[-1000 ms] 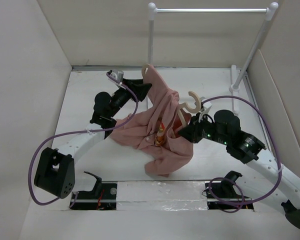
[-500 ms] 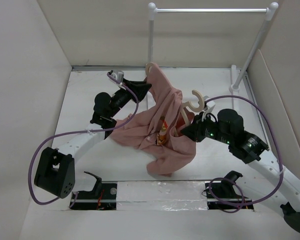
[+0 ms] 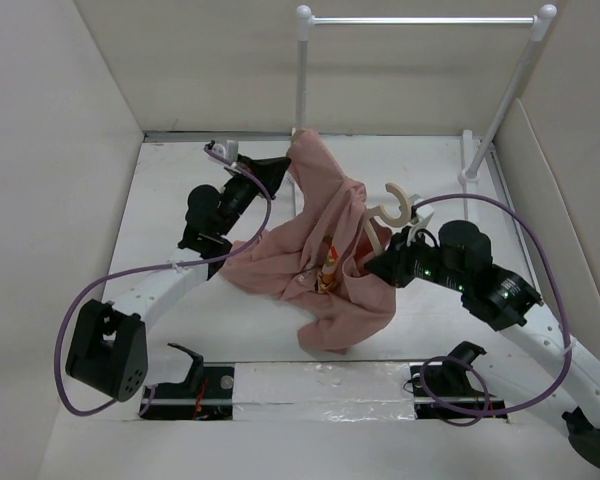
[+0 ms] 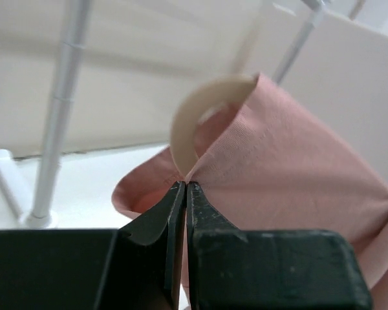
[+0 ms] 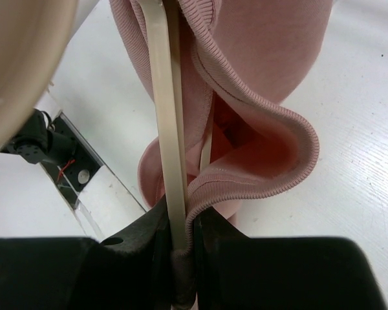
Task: Place the t-shirt on the hanger
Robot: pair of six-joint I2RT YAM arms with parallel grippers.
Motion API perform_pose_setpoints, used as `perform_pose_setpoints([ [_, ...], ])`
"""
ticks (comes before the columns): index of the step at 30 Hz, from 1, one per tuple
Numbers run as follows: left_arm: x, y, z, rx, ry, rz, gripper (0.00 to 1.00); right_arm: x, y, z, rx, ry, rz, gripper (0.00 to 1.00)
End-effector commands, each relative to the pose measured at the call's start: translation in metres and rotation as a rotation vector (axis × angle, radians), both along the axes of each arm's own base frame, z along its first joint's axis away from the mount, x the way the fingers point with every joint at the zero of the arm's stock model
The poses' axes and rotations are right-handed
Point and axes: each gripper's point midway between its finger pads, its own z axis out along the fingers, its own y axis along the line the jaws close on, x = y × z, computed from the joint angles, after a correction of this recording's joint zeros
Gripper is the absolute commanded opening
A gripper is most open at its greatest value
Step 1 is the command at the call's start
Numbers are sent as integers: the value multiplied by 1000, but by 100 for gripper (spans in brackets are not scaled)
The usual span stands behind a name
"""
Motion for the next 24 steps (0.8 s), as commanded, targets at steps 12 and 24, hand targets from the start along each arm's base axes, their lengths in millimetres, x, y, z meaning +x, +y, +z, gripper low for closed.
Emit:
perform_pose_setpoints([
  [12,66,80,87,-96,-38,506,0,-31,-10,27,-6,10,90,0],
  [24,102,92,68,-32,62,542,0,-43,-42,113,52,-155,-1,0],
])
